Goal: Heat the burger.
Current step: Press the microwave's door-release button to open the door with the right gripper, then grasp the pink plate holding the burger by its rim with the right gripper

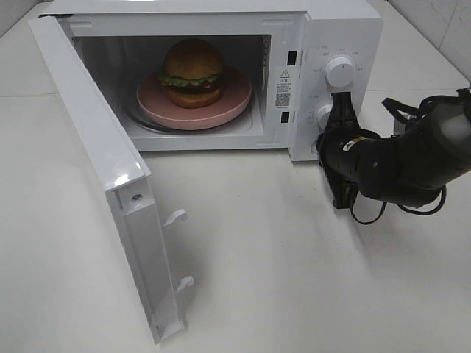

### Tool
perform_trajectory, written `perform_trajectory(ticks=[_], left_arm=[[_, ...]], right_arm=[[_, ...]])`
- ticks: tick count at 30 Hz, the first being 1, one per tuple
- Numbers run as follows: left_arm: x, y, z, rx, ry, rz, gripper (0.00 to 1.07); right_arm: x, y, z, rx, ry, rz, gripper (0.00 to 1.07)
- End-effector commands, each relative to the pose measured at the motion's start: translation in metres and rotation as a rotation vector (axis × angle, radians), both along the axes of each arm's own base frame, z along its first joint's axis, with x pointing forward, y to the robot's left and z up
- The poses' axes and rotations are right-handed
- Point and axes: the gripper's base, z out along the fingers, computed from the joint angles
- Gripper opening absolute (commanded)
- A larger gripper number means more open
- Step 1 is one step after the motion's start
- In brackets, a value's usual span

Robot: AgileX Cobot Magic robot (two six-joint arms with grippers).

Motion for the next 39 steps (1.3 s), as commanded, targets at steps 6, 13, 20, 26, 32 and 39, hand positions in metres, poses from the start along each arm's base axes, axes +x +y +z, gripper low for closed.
perform_trajectory(ticks=[6,13,20,26,32,39], left_arm=[[-0.002,0.000,0.000,0.000,-0.027,0.003,0.89],[-0.002,0.000,0.000,0.000,-0.027,0.003,0.89],[-0.002,0.000,0.000,0.000,-0.027,0.003,0.89],[-0.002,0.000,0.000,0.000,-0.027,0.003,0.89],[-0.002,0.000,0.000,0.000,-0.027,0.003,0.89],[-0.002,0.000,0.000,0.000,-0.027,0.003,0.89]], right_arm=[[-0.020,0.004,0.022,-0.130,0.056,0.206,0.00],[-0.033,0.006,0.036,-0.283,0.133,0.383,0.00],[-0.052,0.005,0.067,-0.516,0.163,0.625,0.00],[-0.069,0.000,0.087,-0.690,0.189,0.796,0.00],[-0.083,-0.005,0.098,-0.837,0.220,0.965,0.00],[-0.095,-0.009,0.100,-0.959,0.310,1.165,0.02]])
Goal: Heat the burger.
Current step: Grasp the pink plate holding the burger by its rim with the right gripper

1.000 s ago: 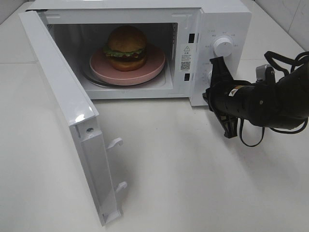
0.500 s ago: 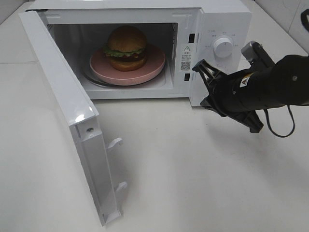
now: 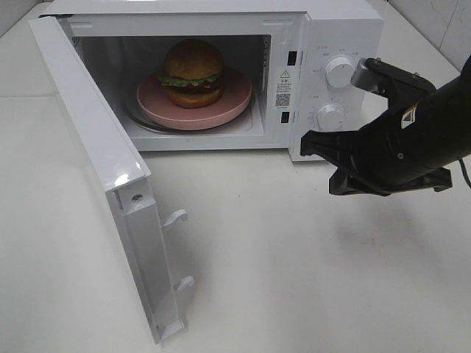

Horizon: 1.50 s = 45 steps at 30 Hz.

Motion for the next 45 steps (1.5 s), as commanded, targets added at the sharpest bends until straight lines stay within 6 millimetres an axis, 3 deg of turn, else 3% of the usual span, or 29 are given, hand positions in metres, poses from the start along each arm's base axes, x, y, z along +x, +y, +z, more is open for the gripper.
perform_trajectory(ticks=[1,8,10,14,17,20,22,23,33,37,39,40,41,42,43,45], left_arm=[[-0.002,0.000,0.000,0.000,-0.027,0.003,0.89],[-0.002,0.000,0.000,0.000,-0.027,0.003,0.89],[-0.002,0.000,0.000,0.000,-0.027,0.003,0.89],[-0.002,0.000,0.000,0.000,-0.027,0.003,0.89],[-0.002,0.000,0.000,0.000,-0.027,0.003,0.89],[-0.002,0.000,0.000,0.000,-0.027,0.003,0.89],[-0.002,0.000,0.000,0.000,-0.027,0.003,0.89],[-0.002,0.000,0.000,0.000,-0.027,0.003,0.89],[-0.002,0.000,0.000,0.000,-0.027,0.003,0.89],[-0.002,0.000,0.000,0.000,-0.027,0.003,0.89],[-0.002,0.000,0.000,0.000,-0.027,0.003,0.89],[-0.002,0.000,0.000,0.000,-0.027,0.003,0.89],[-0.002,0.000,0.000,0.000,-0.027,0.003,0.89],[-0.002,0.000,0.000,0.000,-0.027,0.003,0.89],[-0.002,0.000,0.000,0.000,-0.027,0.003,0.89],[-0.002,0.000,0.000,0.000,-0.027,0.003,0.89]], right_arm=[[-0.006,-0.002,0.001,-0.090,0.039,0.125,0.03],[-0.013,-0.004,0.001,-0.174,0.128,0.258,0.06],[-0.016,-0.005,0.001,-0.230,0.129,0.387,0.07],[-0.016,-0.005,0.001,-0.263,0.116,0.471,0.08],[-0.016,-0.005,0.001,-0.316,0.076,0.614,0.10],[-0.017,-0.005,0.001,-0.429,-0.010,0.920,0.16],[-0.016,-0.005,0.001,-0.448,-0.029,0.973,0.17],[-0.016,-0.005,0.001,-0.497,-0.077,1.099,0.20],[-0.012,-0.004,0.003,-0.609,-0.206,1.347,0.29],[-0.011,-0.003,0.003,-0.598,-0.205,1.307,0.39],[-0.010,-0.003,0.004,-0.569,-0.194,1.218,0.53],[-0.010,-0.003,0.004,-0.569,-0.194,1.218,0.53],[-0.010,-0.003,0.004,-0.554,-0.184,1.181,0.59],[-0.010,-0.003,0.004,-0.530,-0.166,1.124,0.72],[-0.010,-0.003,0.004,-0.530,-0.166,1.124,0.72],[-0.010,-0.003,0.003,-0.511,-0.143,1.081,0.90]])
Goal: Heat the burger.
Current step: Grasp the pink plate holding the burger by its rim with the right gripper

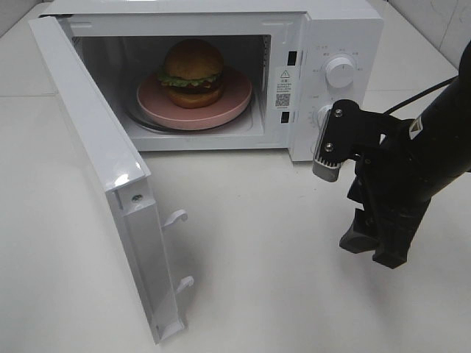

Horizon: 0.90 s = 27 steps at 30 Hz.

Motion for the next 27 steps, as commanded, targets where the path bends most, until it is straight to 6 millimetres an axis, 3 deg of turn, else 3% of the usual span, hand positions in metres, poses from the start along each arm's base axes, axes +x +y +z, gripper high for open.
perform_trajectory(ticks=[1,3,16,27], left_arm=[[-0.002,0.000,0.000,0.000,-0.027,0.003,0.89],[-0.002,0.000,0.000,0.000,-0.027,0.003,0.89],[-0.002,0.000,0.000,0.000,-0.027,0.003,0.89],[-0.002,0.000,0.000,0.000,-0.027,0.003,0.89]], right_arm=[[0.001,0.000,0.004,0.019,-0.001,-0.050,0.90],[0.001,-0.001,0.004,0.008,-0.003,-0.041,0.98],[0.005,-0.008,0.004,-0.116,-0.075,0.059,0.95],[0.026,-0.005,0.031,-0.132,-0.198,0.035,0.91]])
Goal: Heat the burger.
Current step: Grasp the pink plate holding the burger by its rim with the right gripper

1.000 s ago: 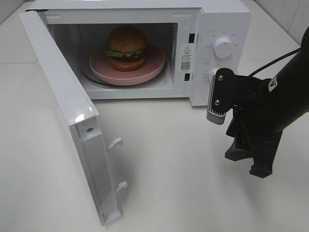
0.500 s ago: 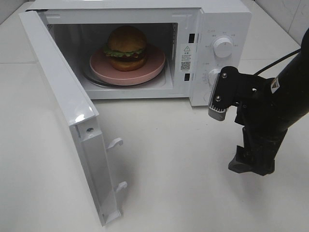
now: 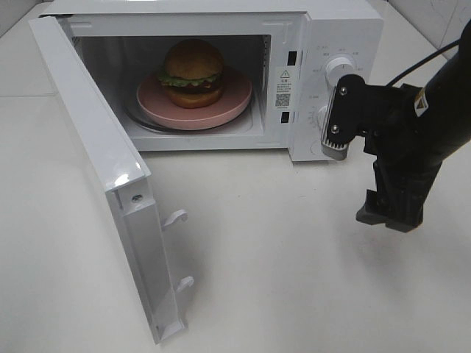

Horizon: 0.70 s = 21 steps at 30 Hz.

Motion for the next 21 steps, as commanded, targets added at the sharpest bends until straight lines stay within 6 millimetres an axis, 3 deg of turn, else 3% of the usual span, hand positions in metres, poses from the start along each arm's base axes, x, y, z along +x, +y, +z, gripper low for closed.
perform_trajectory(ticks=[1,9,21], left_arm=[[-0.002,0.000,0.000,0.000,-0.027,0.003,0.89],[-0.002,0.000,0.000,0.000,-0.027,0.003,0.89],[-0.002,0.000,0.000,0.000,-0.027,0.003,0.89]], right_arm=[[0.009,0.001,0.015,-0.008,-0.070,0.005,0.91],[0.019,0.007,0.030,-0.015,-0.143,0.037,0.90],[0.039,0.052,0.030,-0.049,-0.242,0.204,0.88]])
